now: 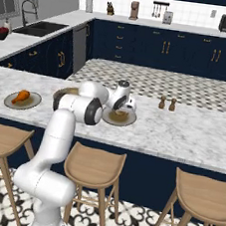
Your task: Pick the chicken drumstick and onion from their plates and place them in the bowl. Then put the bowl in the fridge.
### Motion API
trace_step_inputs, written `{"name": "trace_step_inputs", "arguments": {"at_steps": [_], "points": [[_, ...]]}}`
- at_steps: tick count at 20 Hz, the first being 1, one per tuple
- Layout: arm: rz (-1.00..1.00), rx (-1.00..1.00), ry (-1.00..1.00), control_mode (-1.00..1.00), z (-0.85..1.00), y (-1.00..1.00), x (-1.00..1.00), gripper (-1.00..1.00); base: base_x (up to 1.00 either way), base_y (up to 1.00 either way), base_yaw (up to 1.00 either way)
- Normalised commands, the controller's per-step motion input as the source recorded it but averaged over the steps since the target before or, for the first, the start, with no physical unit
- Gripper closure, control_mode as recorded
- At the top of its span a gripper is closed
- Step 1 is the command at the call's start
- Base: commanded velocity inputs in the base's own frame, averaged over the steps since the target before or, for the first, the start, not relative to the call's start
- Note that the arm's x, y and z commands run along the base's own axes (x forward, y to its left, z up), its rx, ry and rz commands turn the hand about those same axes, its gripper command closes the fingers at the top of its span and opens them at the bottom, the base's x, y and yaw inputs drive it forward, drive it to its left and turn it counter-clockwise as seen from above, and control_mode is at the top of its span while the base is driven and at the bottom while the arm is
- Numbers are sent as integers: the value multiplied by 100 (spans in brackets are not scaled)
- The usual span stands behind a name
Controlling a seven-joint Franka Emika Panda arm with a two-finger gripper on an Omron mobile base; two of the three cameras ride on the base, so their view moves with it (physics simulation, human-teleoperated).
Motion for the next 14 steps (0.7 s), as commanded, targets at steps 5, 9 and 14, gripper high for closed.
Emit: {"name": "trace_step_inputs", "arguments": {"at_steps": [5,9,14], "points": [[0,-1,-1,-100,-39,24,-21,100,0,0,0],[-1,-1,-13,-100,-18,36,-60,100,0,0,0],[-1,8,-10,-100,67,3,-100,100,0,0,0]]}}
